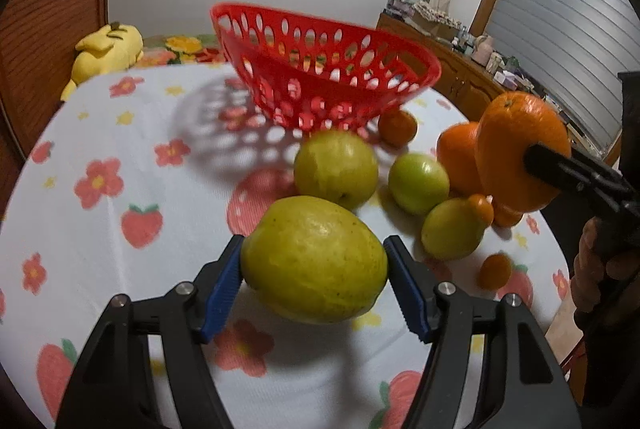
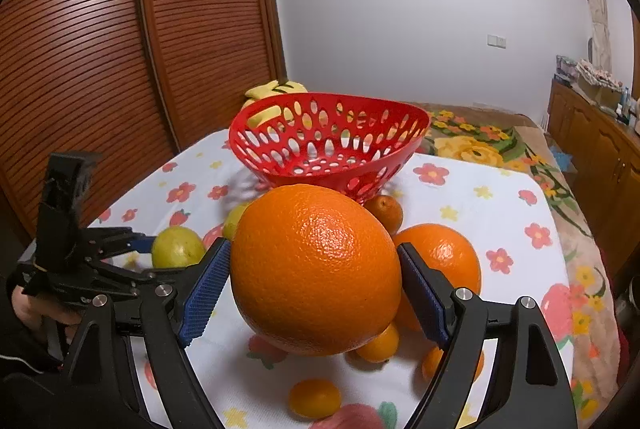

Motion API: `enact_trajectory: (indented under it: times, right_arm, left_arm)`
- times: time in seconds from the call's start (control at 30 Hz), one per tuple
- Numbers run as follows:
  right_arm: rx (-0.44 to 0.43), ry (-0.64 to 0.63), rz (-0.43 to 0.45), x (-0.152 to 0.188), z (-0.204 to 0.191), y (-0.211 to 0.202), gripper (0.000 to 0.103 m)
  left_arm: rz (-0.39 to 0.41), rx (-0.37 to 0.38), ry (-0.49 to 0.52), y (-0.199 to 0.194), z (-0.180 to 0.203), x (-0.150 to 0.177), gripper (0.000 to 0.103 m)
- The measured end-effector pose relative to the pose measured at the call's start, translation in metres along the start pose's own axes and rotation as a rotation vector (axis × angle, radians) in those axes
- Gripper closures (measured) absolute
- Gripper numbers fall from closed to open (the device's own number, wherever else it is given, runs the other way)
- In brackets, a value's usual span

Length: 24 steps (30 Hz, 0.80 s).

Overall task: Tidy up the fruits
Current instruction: 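Grasp the yellow-green pomelo with the left tool while the right tool lifts the orange toward the basket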

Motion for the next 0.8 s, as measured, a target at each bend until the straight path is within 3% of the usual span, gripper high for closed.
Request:
enact_trajectory:
  times: [0.5, 0.8]
  right_arm:
    - [-0.003, -0.026, 0.028, -0.033, 0.002, -0.013, 0.018]
    - [-0.012, -0.044, 0.007, -0.056, 0.009, 0.0, 0.018]
  left_arm:
    - [0.129, -0.011, 0.047, -0.041, 0.007, -0.065, 0.035]
    - [0.156, -0.03, 0.079, -0.035, 0.008, -0.096, 0.035]
Point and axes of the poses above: each gripper's, at about its wrist camera, not at the fingertips, and y roughly the way its jaws point, z to its right, x to its underside, the point moved 8 cm from there along y, roughly the way its jaws point, and after that the axes turned 1 degree about -x, right-handed, at the moved point
